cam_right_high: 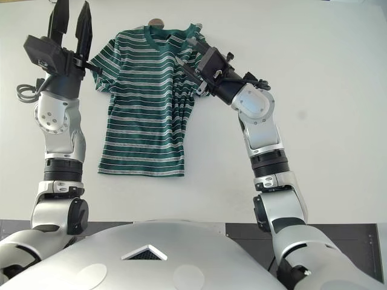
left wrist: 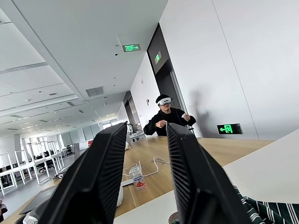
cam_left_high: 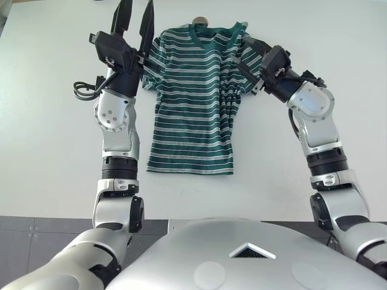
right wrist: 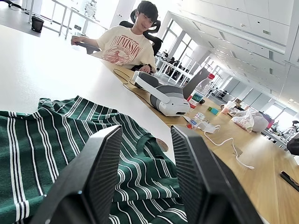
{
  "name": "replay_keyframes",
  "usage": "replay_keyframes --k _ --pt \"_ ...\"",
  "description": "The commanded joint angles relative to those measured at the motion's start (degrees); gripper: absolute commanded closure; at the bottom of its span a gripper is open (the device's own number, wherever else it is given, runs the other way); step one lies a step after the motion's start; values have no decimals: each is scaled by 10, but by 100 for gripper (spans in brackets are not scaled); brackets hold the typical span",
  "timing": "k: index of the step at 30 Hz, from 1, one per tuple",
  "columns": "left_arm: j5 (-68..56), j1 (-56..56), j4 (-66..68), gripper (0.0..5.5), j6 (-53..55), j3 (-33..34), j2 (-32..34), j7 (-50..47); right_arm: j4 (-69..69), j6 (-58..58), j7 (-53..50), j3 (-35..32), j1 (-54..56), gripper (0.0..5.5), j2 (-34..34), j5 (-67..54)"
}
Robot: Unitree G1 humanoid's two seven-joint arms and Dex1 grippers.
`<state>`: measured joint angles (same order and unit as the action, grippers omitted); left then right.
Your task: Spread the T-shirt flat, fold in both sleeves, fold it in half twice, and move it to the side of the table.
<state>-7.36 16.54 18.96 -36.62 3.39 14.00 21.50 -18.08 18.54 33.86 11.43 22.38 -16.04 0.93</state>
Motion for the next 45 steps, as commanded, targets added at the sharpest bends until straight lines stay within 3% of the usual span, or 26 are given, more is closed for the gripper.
replay_keyframes --k 1,6,8,12,15,19,23,28,31,37,45 --pt "5 6 0 393 -2 -3 3 4 4 -7 1 -4 11 357 -4 2" --pt "46 -2 12 393 -8 -34 35 38 5 -7 2 -4 11 357 -7 3" --pt "169 -13 53 393 -78 -97 103 70 5 -8 3 -5 12 357 -10 3" --pt "289 -5 151 393 -144 -185 194 122 19 -13 2 -6 8 357 -17 5" --pt "474 19 213 393 -105 -249 276 50 45 -25 6 -2 8 357 -26 12" --pt "496 -15 215 393 -64 -275 350 93 55 -38 10 0 21 357 -38 23" --pt "400 -78 124 393 -18 -246 406 161 21 -66 24 33 33 357 -44 61" --pt "342 -127 4 393 24 -225 442 194 -19 -64 56 152 48 357 -62 202" --pt "325 -120 -35 393 -17 -216 419 153 -29 -72 81 200 45 357 -42 232" --pt "255 4 -23 393 -62 -63 371 -19 -58 -79 100 239 27 357 -8 235" --pt "276 59 -3 393 -32 -13 365 -82 -7 -82 105 257 3 357 -28 253"
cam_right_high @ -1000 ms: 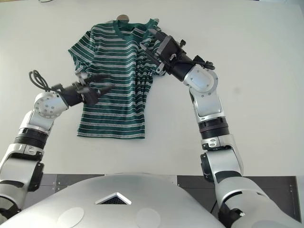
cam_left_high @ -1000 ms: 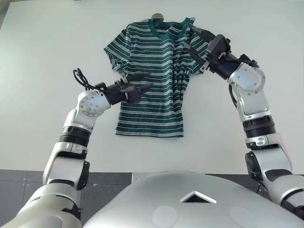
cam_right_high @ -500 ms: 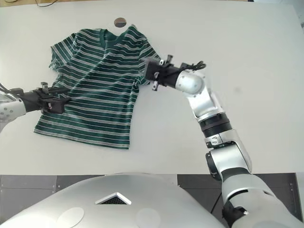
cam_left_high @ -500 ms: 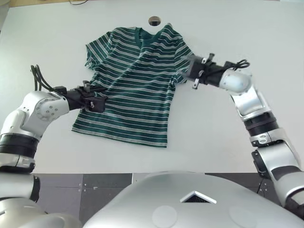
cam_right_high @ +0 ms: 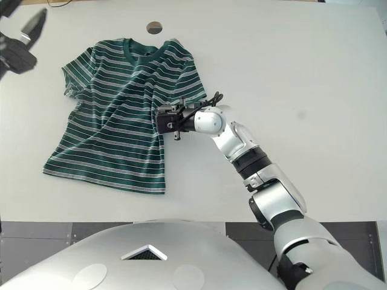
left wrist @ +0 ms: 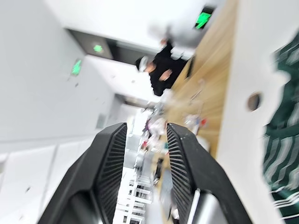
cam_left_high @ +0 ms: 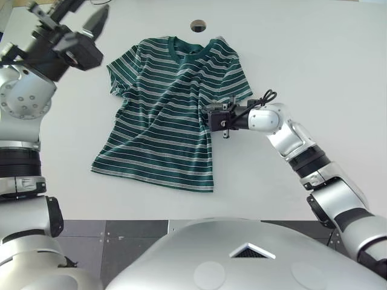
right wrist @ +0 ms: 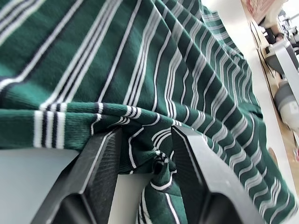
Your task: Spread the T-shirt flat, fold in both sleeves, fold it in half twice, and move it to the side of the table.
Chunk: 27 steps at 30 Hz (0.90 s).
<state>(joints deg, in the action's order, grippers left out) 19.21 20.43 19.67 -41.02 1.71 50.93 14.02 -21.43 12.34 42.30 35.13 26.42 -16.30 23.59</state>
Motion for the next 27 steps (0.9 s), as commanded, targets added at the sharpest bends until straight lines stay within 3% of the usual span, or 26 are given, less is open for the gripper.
replay_keyframes --k 1,13,20,27 --pt "11 20 -13 393 13 0 -8 -6 58 -30 20 13 -42 357 -33 28" --pt "8 27 -32 393 26 -15 -33 0 252 -105 46 -18 -62 357 -79 32" --pt "1 38 -15 393 22 -25 -43 8 215 -100 71 38 -93 357 -71 41" --pt "2 64 23 393 16 -46 -67 13 167 -93 140 50 -109 357 -141 30"
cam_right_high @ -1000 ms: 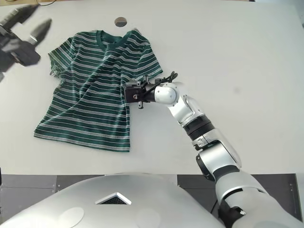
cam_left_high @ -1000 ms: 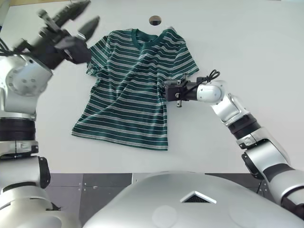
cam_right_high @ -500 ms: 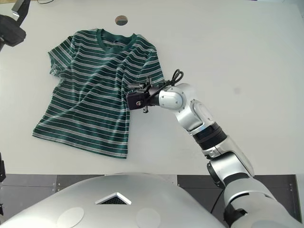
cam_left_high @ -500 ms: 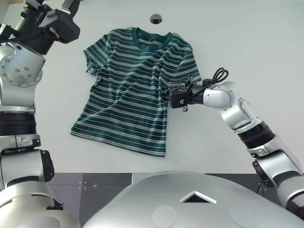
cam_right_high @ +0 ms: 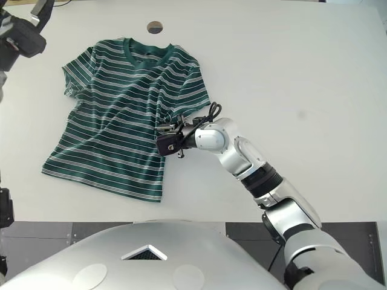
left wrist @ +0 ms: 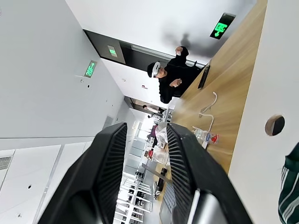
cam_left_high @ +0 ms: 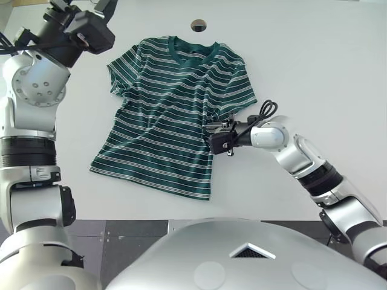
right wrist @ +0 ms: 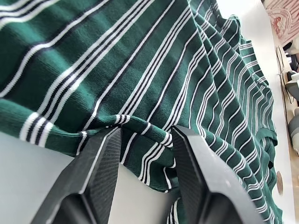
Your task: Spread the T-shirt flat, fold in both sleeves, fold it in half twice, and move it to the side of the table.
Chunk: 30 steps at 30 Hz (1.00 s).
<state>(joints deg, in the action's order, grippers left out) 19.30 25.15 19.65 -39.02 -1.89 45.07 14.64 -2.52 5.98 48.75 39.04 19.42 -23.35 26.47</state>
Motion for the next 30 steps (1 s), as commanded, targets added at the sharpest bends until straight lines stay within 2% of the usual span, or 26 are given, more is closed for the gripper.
replay_keyframes --k 1,6,9,16,19,22,25,30 --pt "1 21 34 393 -5 -12 -10 7 -1 -39 108 1 -47 357 -100 -19" --pt "-67 39 106 393 9 -9 -41 44 138 -76 308 -61 -112 357 -303 -188" --pt "-104 32 141 393 19 -9 -57 75 163 -105 338 -88 -121 357 -337 -240" --pt "-175 9 144 393 48 6 -73 138 98 -110 318 -132 -87 357 -324 -251" --pt "-233 -22 126 393 108 7 -98 190 107 -114 308 -157 -74 357 -286 -301" --pt "-320 -46 97 393 251 4 -127 272 134 -152 301 -211 -55 357 -229 -418" --pt "-342 -56 87 393 374 -12 -131 326 154 -216 304 -264 -33 357 -200 -532" --pt "-358 -89 38 393 554 -14 -105 362 169 -274 296 -300 -24 357 -188 -608"
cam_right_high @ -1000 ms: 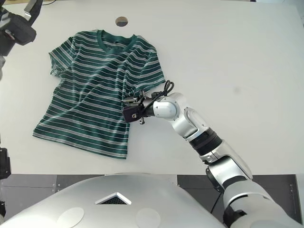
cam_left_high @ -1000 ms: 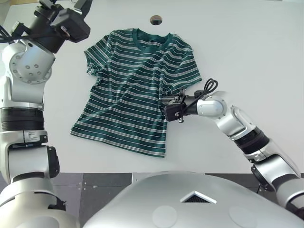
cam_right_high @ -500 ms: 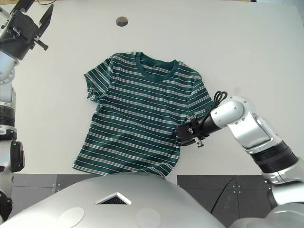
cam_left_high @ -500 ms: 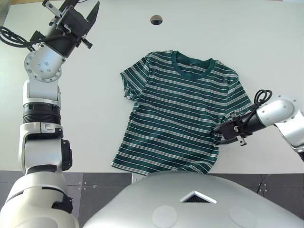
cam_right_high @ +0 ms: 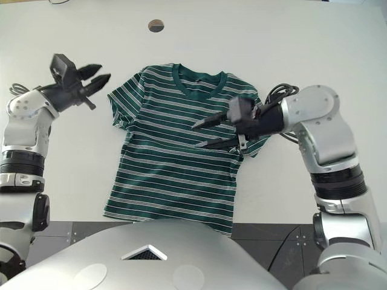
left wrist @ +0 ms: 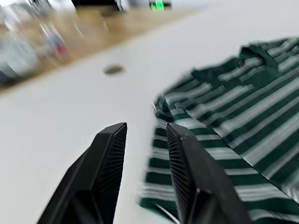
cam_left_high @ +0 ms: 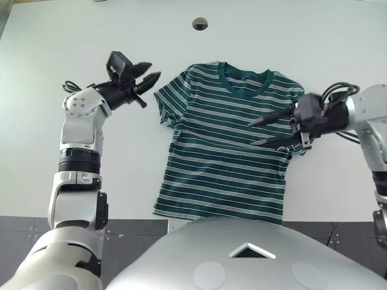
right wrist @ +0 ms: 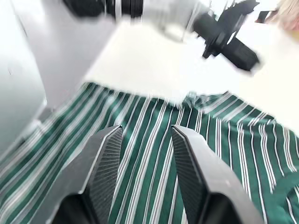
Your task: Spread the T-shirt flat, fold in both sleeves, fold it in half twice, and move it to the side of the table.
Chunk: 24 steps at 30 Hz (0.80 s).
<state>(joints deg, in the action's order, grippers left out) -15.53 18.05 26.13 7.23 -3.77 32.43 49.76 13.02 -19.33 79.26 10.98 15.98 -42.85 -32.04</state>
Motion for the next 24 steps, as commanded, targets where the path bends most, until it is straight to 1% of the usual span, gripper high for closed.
replay_keyframes --k 1,3,6,10,18,24 --pt "-13 -16 -29 393 121 12 22 6 16 -21 -11 -22 9 357 9 -24" --pt "-12 -12 -31 393 167 18 25 -4 23 -21 -17 -25 6 357 11 -26" --pt "19 -6 -7 393 197 2 30 -10 34 -20 -28 -29 2 357 15 -24" --pt "51 8 38 393 185 -5 21 -30 41 -17 -35 -28 -5 357 19 -21" --pt "34 54 102 393 212 14 -15 -22 40 -12 -48 -29 -7 357 25 -15" --pt "38 69 130 393 216 16 -32 -22 38 -7 -54 -29 -9 357 23 -10"
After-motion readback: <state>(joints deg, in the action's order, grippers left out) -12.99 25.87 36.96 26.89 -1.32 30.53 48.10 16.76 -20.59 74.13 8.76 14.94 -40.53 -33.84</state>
